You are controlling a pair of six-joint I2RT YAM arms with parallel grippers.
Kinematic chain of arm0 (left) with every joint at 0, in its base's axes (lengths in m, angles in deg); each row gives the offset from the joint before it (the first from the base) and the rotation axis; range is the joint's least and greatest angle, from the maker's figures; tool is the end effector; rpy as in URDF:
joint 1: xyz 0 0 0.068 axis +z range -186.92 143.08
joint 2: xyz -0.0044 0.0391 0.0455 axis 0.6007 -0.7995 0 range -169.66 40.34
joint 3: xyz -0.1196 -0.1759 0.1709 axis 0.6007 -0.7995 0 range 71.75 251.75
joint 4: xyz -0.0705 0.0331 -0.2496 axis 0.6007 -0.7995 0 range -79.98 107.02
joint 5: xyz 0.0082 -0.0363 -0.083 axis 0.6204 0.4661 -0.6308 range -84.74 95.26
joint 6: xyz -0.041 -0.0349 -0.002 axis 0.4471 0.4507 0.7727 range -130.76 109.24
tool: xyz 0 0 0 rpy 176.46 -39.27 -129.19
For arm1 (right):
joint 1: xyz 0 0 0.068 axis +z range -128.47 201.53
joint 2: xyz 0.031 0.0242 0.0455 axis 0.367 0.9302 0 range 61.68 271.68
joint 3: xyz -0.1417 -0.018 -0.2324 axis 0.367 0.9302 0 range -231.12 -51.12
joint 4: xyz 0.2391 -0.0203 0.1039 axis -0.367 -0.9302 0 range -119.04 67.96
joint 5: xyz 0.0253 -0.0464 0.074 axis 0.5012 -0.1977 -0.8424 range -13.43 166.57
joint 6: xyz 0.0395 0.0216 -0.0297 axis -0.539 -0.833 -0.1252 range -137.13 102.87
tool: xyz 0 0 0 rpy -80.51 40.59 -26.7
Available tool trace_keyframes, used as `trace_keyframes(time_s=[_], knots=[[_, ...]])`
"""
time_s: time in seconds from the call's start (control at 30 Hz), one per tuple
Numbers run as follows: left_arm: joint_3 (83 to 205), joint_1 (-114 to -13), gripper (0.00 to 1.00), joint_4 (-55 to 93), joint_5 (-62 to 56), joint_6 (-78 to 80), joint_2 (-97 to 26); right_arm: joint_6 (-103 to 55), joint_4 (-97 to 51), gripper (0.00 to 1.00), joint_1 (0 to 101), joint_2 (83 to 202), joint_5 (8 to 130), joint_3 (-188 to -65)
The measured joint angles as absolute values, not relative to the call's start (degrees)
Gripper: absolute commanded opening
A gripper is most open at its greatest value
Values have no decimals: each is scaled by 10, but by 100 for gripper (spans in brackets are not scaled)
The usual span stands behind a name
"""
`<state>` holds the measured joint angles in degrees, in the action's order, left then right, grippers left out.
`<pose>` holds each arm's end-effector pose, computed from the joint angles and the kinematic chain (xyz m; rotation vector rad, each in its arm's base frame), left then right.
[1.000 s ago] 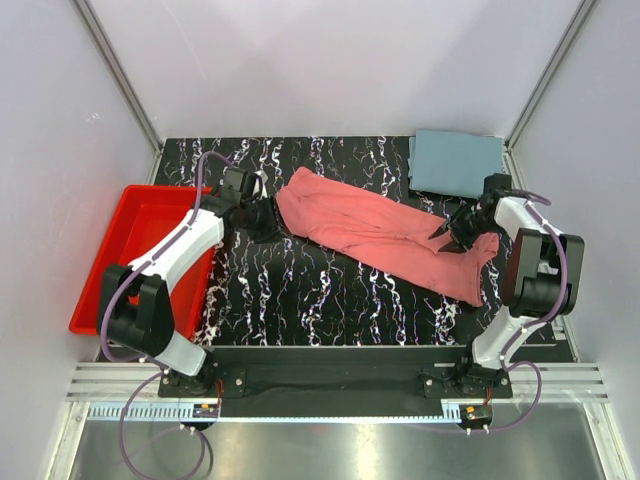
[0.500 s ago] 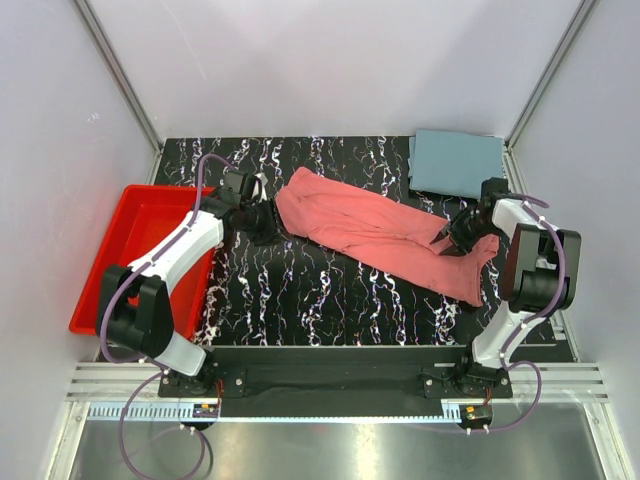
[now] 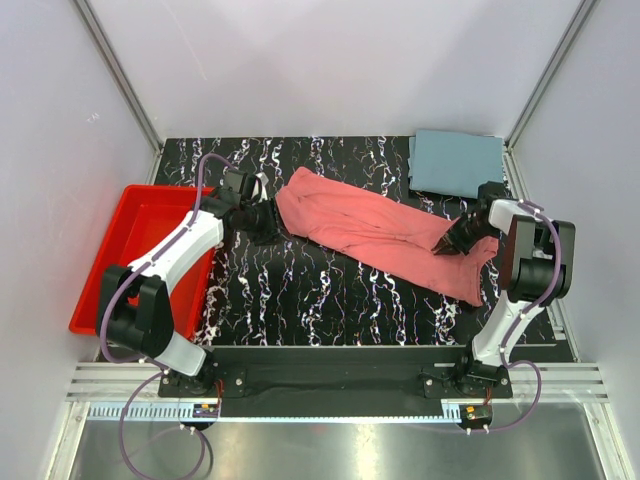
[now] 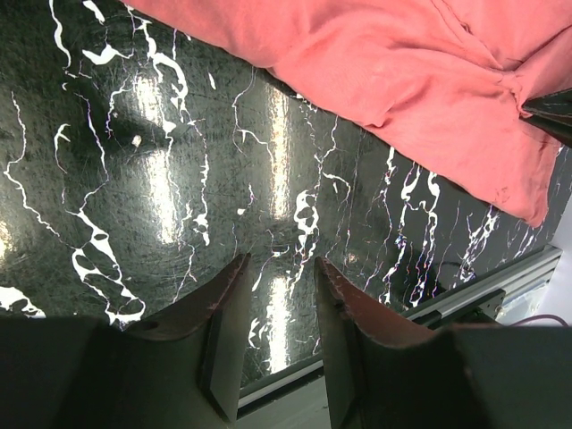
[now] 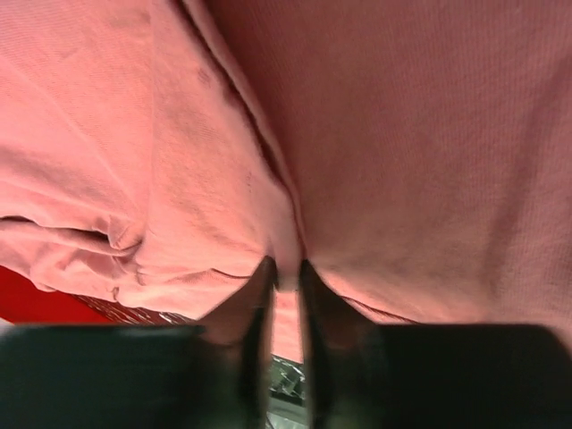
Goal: Fold and stack the t-shirts
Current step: Fold the tshirt
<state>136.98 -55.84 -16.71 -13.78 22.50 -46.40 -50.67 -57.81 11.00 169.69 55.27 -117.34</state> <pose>0.2955 -0.1136 0.2548 -0.1917 2.6345 -0.7604 0.3438 -0.0506 0.1413 1.0484 2.7513 0.6063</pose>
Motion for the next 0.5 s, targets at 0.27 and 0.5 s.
trace_keyframes(time_s=[0.27, 0.5], knots=[[1376, -558, 38, -166, -139, 222, -467, -524, -588, 7, 113, 1697, 561, -1216], [1378, -558, 39, -159, -150, 223, -481, -571, -587, 63, 146, 1784, 522, -1410]])
